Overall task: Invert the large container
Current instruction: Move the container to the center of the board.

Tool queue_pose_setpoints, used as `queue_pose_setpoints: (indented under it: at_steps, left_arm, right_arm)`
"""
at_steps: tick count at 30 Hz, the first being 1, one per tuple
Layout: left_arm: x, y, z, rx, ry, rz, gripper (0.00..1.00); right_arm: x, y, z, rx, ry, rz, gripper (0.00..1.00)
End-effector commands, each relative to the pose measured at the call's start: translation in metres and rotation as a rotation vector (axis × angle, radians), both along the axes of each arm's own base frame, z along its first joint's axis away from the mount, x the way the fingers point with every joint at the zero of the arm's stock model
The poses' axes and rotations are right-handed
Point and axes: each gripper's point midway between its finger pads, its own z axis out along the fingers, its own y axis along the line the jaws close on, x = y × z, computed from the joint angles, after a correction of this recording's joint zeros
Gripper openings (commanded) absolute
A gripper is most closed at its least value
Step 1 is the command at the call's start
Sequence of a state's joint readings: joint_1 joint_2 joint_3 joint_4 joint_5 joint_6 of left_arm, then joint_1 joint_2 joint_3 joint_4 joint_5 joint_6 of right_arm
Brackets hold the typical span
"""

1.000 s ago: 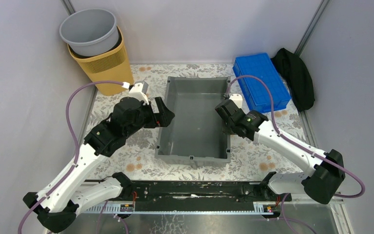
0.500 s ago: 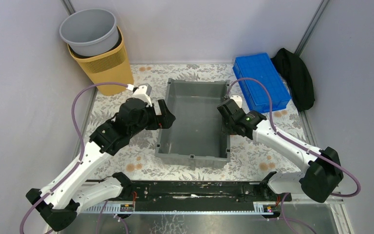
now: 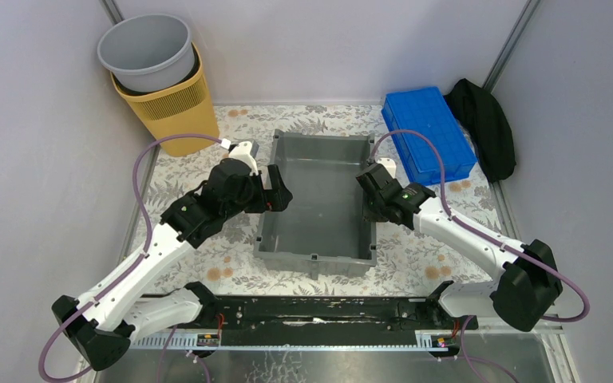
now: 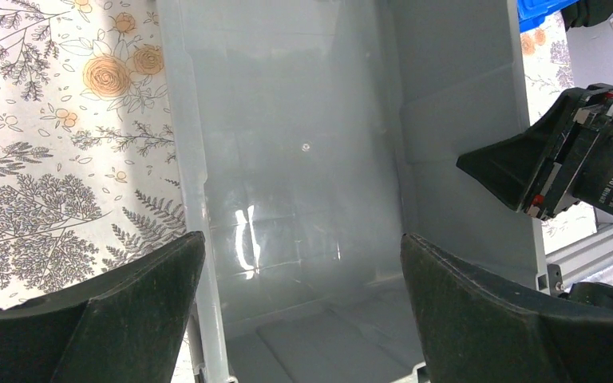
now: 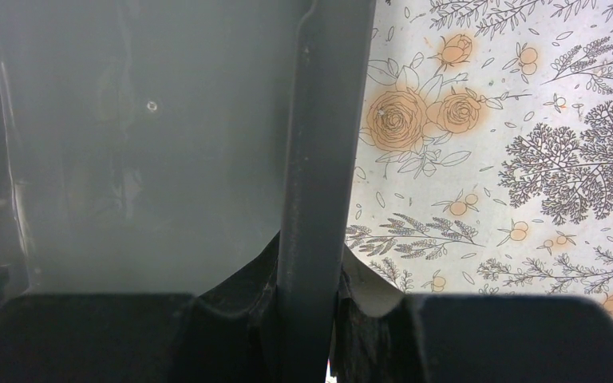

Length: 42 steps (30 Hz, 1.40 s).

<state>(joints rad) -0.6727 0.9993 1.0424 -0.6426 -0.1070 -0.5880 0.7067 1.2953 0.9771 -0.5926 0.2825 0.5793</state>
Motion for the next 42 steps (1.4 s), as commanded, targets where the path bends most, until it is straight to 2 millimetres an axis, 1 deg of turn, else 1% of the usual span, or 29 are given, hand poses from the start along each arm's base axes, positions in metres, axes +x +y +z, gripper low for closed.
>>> queue_pose_setpoints:
  at_steps: [1,10,28,31,34,38,42]
  left_arm:
    - [0.005,-0.004,0.015,-0.038,-0.068,-0.014,1.00]
    - [0.007,-0.005,0.011,-0.036,-0.067,-0.018,1.00]
    - [0.012,-0.006,0.005,-0.038,-0.064,0.003,1.00]
    - [0.014,-0.002,0.003,-0.028,-0.060,0.025,1.00]
    - [0.017,0.010,-0.009,0.017,-0.021,0.080,1.00]
    - [0.016,0.018,-0.034,0.056,0.044,0.097,1.00]
    - [0.015,0.025,-0.045,0.061,0.056,0.123,1.00]
  right_arm:
    - [0.028,0.019,0.028,0.072,-0.128,0.011,0.00]
    - [0.031,0.025,0.026,0.080,-0.119,0.023,0.00]
    - [0.030,0.020,0.020,0.053,-0.119,0.020,0.00]
    - [0.030,0.020,0.017,0.051,-0.114,0.021,0.00]
    - [0.031,0.022,0.016,0.050,-0.104,0.026,0.03]
    - [0.029,0.018,0.005,0.023,-0.081,0.018,0.04]
    - [0.026,0.016,-0.003,0.022,-0.073,0.018,0.05]
